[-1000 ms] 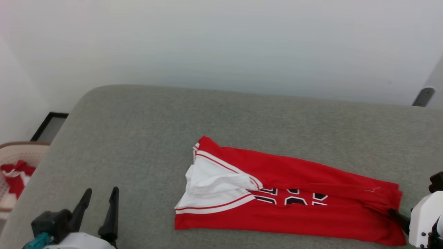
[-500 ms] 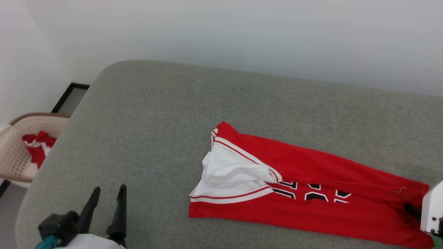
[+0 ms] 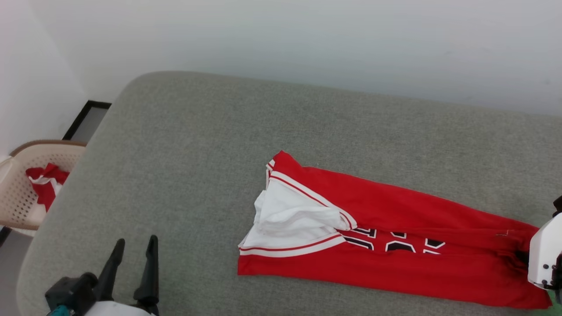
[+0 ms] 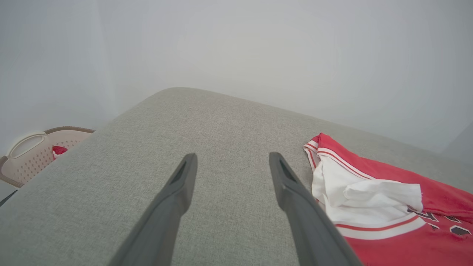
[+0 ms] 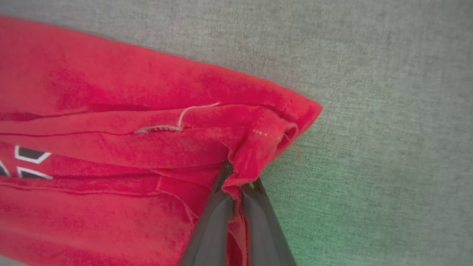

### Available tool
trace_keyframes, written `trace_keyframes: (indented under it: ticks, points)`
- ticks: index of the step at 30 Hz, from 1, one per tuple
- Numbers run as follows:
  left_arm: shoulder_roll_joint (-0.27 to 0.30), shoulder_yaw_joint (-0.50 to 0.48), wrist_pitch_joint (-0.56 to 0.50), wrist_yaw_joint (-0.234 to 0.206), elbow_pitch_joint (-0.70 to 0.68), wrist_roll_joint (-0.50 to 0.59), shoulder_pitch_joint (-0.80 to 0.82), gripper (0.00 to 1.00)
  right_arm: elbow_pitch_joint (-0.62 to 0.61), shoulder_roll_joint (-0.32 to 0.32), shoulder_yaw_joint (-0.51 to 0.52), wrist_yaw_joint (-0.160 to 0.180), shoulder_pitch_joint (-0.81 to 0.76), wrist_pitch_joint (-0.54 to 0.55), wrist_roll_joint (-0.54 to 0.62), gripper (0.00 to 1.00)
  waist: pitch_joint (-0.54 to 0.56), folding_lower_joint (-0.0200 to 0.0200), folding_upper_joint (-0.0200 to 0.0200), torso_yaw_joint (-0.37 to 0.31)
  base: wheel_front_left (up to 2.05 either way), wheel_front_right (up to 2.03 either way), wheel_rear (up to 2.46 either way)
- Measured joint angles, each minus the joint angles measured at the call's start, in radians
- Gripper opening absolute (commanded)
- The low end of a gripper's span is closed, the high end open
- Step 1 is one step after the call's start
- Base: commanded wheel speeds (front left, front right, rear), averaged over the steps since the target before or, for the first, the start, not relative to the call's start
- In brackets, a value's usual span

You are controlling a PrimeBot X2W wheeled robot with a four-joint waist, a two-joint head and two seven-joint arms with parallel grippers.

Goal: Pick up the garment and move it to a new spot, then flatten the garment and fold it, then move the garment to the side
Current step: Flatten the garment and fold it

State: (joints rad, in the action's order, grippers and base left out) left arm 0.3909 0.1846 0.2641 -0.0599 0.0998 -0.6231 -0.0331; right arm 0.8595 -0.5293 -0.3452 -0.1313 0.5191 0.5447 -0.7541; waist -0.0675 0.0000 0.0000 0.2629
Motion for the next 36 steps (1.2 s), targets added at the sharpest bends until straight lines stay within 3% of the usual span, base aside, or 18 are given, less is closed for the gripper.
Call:
trace_keyframes:
  ticks: [10,18,25,32,36]
  points:
    - [-0.037,-0.039,0.0,0.038,0.023,0.035,-0.029,1.0,-0.019,-0.081,-0.046,0.0,-0.006,-0.025,-0.029,0.0,0.043,0.0,0.0,-0.035,0.0,0.0,0.0]
    - [-0.048,-0.052,0.0,0.056,0.037,0.044,-0.034,1.0,0.052,-0.155,-0.051,0.0,0.022,-0.066,-0.003,0.0,0.069,0.0,0.0,-0.063,0.0,0.0,0.0]
    - [-0.057,-0.059,0.0,0.065,0.044,0.044,-0.049,1.0,0.059,-0.157,-0.093,0.0,0.045,-0.076,0.015,0.0,0.092,0.0,0.0,-0.079,0.0,0.0,0.0]
    - [-0.071,-0.072,0.0,0.066,0.04,0.042,-0.06,1.0,-0.083,-0.154,-0.163,0.0,0.043,-0.054,-0.057,0.0,0.111,-0.0001,0.0,-0.097,0.0,0.0,0.0]
    - [-0.074,-0.074,0.0,0.067,0.039,0.042,-0.066,1.0,-0.167,-0.115,-0.17,0.0,0.043,-0.042,-0.124,0.0,0.121,0.0,0.0,-0.101,0.0,0.0,0.0]
